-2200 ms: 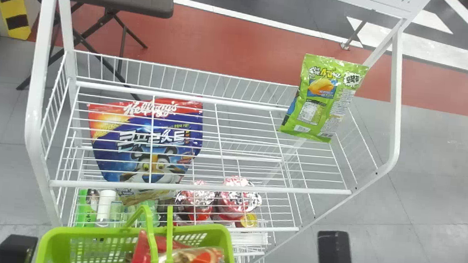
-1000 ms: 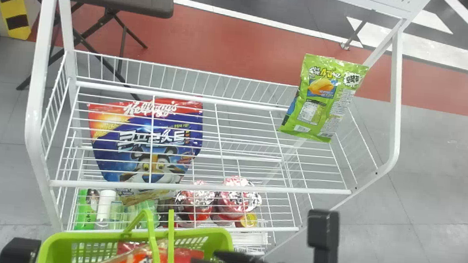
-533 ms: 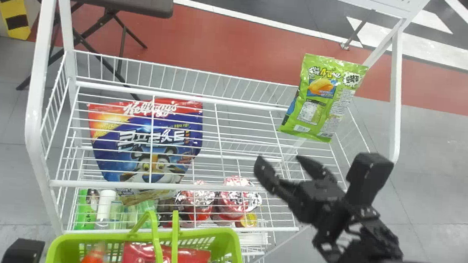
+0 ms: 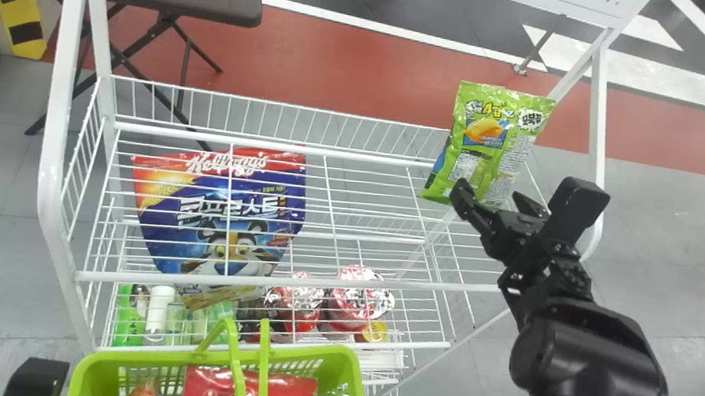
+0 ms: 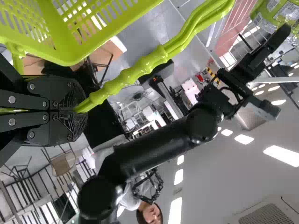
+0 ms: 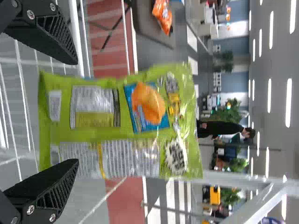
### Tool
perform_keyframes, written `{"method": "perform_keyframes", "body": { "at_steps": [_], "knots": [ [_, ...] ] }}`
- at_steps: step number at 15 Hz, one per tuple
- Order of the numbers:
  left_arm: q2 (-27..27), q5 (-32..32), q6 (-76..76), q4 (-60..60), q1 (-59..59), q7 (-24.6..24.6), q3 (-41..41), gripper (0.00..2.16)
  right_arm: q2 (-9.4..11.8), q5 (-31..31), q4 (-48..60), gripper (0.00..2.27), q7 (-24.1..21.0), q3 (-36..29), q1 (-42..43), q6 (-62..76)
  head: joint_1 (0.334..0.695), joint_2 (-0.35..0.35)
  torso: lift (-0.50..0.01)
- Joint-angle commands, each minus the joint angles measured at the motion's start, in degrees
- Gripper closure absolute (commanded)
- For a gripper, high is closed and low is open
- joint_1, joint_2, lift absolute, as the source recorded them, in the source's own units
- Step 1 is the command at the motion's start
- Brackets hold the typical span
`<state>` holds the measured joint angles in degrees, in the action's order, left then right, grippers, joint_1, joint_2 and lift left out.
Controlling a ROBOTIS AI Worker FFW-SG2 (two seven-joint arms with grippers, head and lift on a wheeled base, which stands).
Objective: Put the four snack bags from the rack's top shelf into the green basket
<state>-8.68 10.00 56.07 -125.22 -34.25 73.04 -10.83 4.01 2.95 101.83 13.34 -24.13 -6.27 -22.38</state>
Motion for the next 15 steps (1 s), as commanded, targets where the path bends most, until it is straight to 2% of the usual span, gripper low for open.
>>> {"method": "perform_keyframes", "body": {
  "at_steps": [1,5,7,8,10,11,13,15],
  "knots": [
    [0.0,-0.1,0.1,0.1,0.2,0.0,-0.2,1.75,0.1,-2.4,-3.9,0.07,-0.2,-0.1,3.5,1.7,0.695,-0.35,0.0],
    [-0.3,-0.1,0.5,0.1,0.4,0.1,-0.2,1.75,0.3,-6.0,-10.9,0.07,-0.4,-0.7,9.8,1.7,0.695,-0.35,0.0],
    [-0.5,0.0,0.7,0.1,0.5,0.1,-0.1,1.75,0.8,-7.2,-13.2,0.16,-0.4,-0.8,11.5,1.2,0.695,-0.35,0.0],
    [-0.5,0.0,0.7,0.1,0.5,0.1,-0.1,1.75,1.3,-7.3,-13.9,0.52,0.0,-0.8,11.9,1.0,0.695,-0.35,0.0],
    [-0.4,-0.1,1.2,0.2,0.6,0.0,-0.1,1.75,1.5,-7.2,-13.7,1.69,0.6,-0.8,11.5,-1.5,0.695,-0.35,0.0],
    [-0.4,-0.1,1.4,0.1,0.7,0.0,-0.1,1.75,1.5,-6.3,-13.2,2.01,1.3,-1.0,11.3,-3.1,0.695,-0.35,0.0],
    [-0.4,-0.1,1.4,0.1,0.7,0.0,-0.1,1.75,1.5,-5.2,-12.3,2.15,2.1,-2.1,9.9,-3.1,0.695,-0.35,0.0],
    [-0.4,-0.1,1.4,0.1,0.6,0.0,-0.1,1.75,1.5,-3.0,-7.6,2.16,2.5,-1.8,6.4,-2.2,0.695,-0.35,0.0]
  ]
}}
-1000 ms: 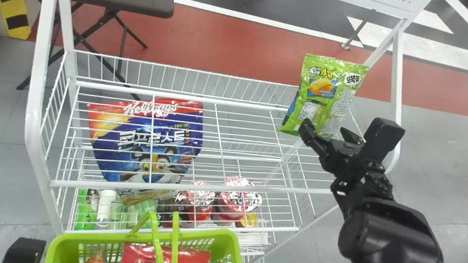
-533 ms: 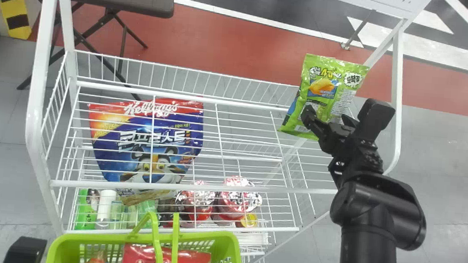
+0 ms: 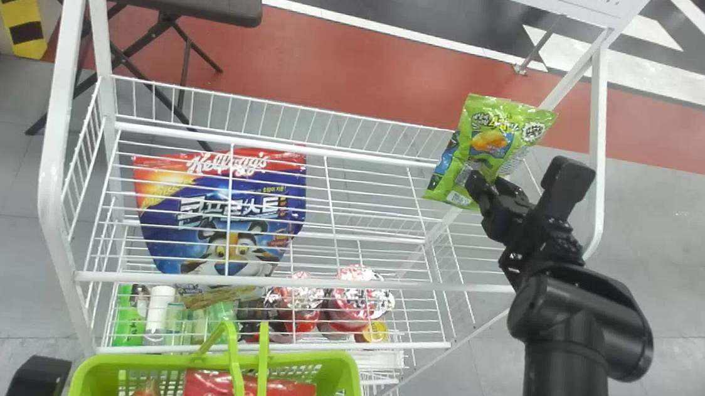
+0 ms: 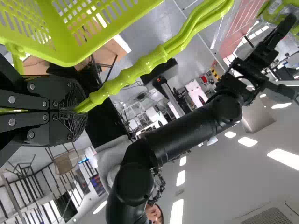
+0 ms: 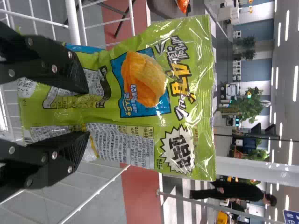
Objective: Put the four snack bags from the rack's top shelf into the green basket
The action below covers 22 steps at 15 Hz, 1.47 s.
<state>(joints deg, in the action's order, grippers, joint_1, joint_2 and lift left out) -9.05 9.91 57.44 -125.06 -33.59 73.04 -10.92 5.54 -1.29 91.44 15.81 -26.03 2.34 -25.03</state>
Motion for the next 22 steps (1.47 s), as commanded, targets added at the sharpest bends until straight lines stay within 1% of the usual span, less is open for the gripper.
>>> {"method": "perform_keyframes", "body": {
  "at_steps": [1,4,6,9,11,12,13,14,17,19,22],
  "knots": [
    [0.0,0.0,0.0,-0.2,-0.1,0.0,0.0,1.75,-0.2,2.3,5.7,2.16,0.2,0.3,-3.9,0.6,0.695,-0.35,0.0],
    [0.0,0.0,0.0,-0.3,-0.1,0.0,-0.1,1.75,-0.8,7.6,17.6,2.16,0.4,0.7,-11.0,-2.5,0.695,-0.35,0.0],
    [0.0,0.0,0.0,-0.3,-0.1,0.0,0.0,1.75,-1.0,12.8,27.6,2.16,0.6,0.9,-17.4,-6.7,0.695,-0.35,0.0],
    [0.0,0.0,0.0,-0.4,-0.1,0.0,0.2,1.75,-3.6,20.6,42.6,2.16,2.1,-0.2,-27.5,-19.1,0.695,-0.35,0.0],
    [0.0,0.0,0.0,-0.4,-0.1,0.0,0.3,1.75,-4.9,26.9,50.4,2.16,2.7,-2.4,-33.5,-31.0,0.695,-0.35,0.0],
    [0.1,0.0,0.0,-0.4,-0.1,0.0,0.4,1.75,-5.4,28.5,53.0,2.16,3.1,-2.9,-35.8,-35.0,0.695,-0.35,0.0],
    [0.2,0.0,-0.2,-0.4,-0.3,-0.2,0.5,1.75,-5.6,30.0,55.3,2.16,3.5,-3.3,-37.0,-41.4,0.695,-0.35,0.0],
    [0.4,0.0,-0.9,-0.4,-0.9,-0.2,0.6,1.75,-5.6,30.5,56.8,2.16,5.7,-3.2,-37.3,-47.4,0.695,-0.35,0.0],
    [0.7,0.0,-2.1,-0.4,-1.3,-0.9,0.5,1.75,-5.6,32.7,59.7,2.16,9.4,-3.5,-40.0,-64.1,0.695,-0.35,0.0],
    [0.7,0.0,-2.1,-0.3,-1.2,-0.9,0.4,1.75,-5.6,33.8,59.7,2.16,11.0,-3.3,-40.8,-65.1,0.695,-0.35,0.0],
    [0.8,0.0,-2.3,-0.3,-1.2,-0.9,0.2,1.75,-5.5,32.6,58.0,2.16,11.5,-0.2,-42.0,-65.1,0.695,-0.35,0.0]
  ]
}}
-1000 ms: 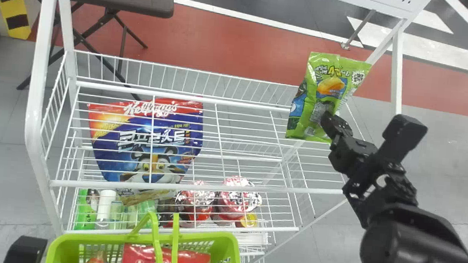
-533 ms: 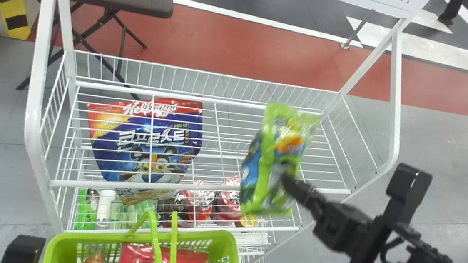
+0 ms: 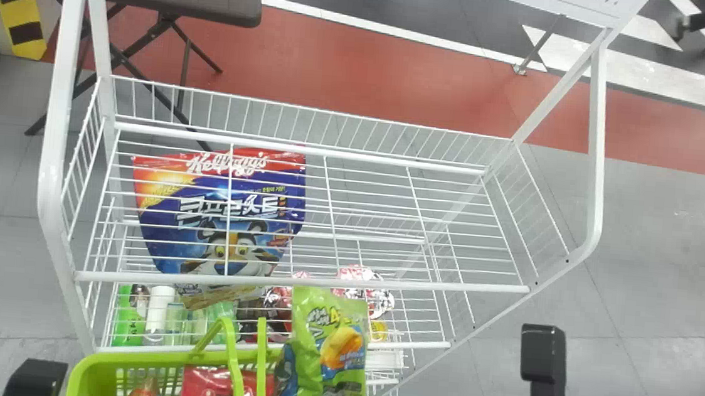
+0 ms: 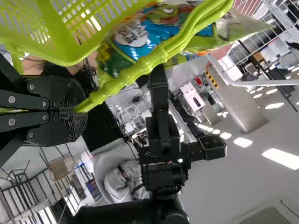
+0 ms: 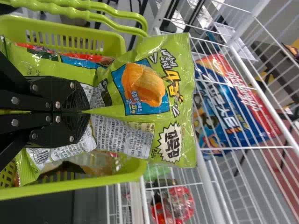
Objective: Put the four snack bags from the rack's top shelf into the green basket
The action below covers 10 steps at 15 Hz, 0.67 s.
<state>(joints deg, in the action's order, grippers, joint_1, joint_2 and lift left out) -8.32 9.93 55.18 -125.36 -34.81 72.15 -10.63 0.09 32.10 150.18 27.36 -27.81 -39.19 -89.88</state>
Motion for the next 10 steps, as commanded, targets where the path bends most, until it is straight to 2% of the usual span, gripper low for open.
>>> {"method": "perform_keyframes", "body": {
  "at_steps": [1,2,3,4,5,6,10],
  "knots": [
    [0.1,0.0,0.0,0.0,0.0,0.0,-0.1,1.75,0.3,-2.0,-1.5,2.16,0.0,3.4,-0.7,-0.2,0.695,-0.35,0.0],
    [0.1,0.0,0.0,0.0,-0.1,0.0,-0.1,1.75,1.0,-2.4,-2.1,2.16,0.0,4.9,-0.9,-0.2,0.695,-0.35,0.0],
    [0.1,0.0,-0.2,0.0,-0.2,0.0,-0.1,1.75,1.6,-3.4,-3.0,2.03,-0.3,6.5,-1.4,-0.2,0.695,-0.35,0.0],
    [0.1,0.0,-0.2,-0.1,-0.2,0.0,-0.1,1.75,1.6,-4.4,-4.2,1.56,-0.6,7.2,-1.4,-0.2,0.695,-0.35,0.0],
    [0.0,0.1,-0.6,-0.1,-0.4,0.1,-0.1,1.75,1.7,-4.2,-4.5,0.26,-0.6,7.2,-1.3,-0.2,0.695,-0.35,0.0],
    [0.1,0.1,-0.6,0.0,-0.4,0.0,-0.1,1.75,1.8,-4.1,-4.0,0.0,-0.6,7.0,-1.4,-0.2,0.695,-0.35,0.0],
    [0.1,0.0,-0.6,-0.1,-0.3,0.0,-0.2,1.75,1.6,-4.1,-0.1,0.05,-0.6,6.3,-1.5,-0.2,0.695,-0.35,0.0]
  ]
}}
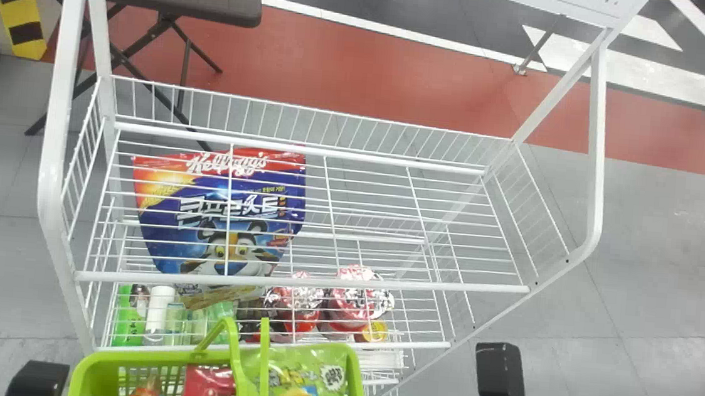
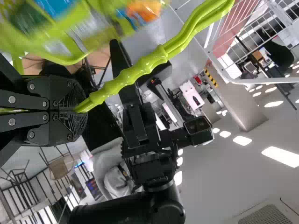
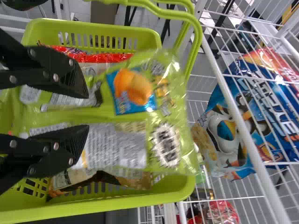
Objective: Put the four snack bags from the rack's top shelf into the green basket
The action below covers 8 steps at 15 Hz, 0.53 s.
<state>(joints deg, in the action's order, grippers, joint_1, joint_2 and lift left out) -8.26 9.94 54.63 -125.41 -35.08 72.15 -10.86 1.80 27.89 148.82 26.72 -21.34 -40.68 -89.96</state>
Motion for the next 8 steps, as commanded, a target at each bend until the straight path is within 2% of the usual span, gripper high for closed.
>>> {"method": "perform_keyframes", "body": {
  "at_steps": [1,2,3,6,8],
  "knots": [
    [0.0,0.0,0.0,0.0,-0.1,0.0,0.0,1.75,-0.2,-0.1,1.7,0.05,-0.3,-0.2,0.0,-0.1,0.695,-0.35,0.0],
    [0.0,0.0,0.0,0.0,-0.1,0.0,0.0,1.75,-0.5,-0.6,2.0,0.05,-0.8,-0.2,-0.2,-0.1,0.695,-0.35,0.0],
    [0.0,0.0,0.0,0.0,-0.1,0.0,0.0,1.75,-0.7,-1.9,1.8,0.05,-1.2,0.5,-0.6,7.0,0.695,-0.35,0.0],
    [0.0,0.0,0.0,0.0,-0.1,0.0,0.0,1.75,-1.9,-7.2,-0.9,0.04,-3.5,4.5,-2.1,40.1,0.695,-0.35,0.0],
    [0.0,0.0,0.0,0.0,0.0,-0.1,0.0,1.75,-1.9,-9.8,-2.0,0.03,-5.0,6.3,-2.2,54.8,0.695,-0.35,0.0]
  ]
}}
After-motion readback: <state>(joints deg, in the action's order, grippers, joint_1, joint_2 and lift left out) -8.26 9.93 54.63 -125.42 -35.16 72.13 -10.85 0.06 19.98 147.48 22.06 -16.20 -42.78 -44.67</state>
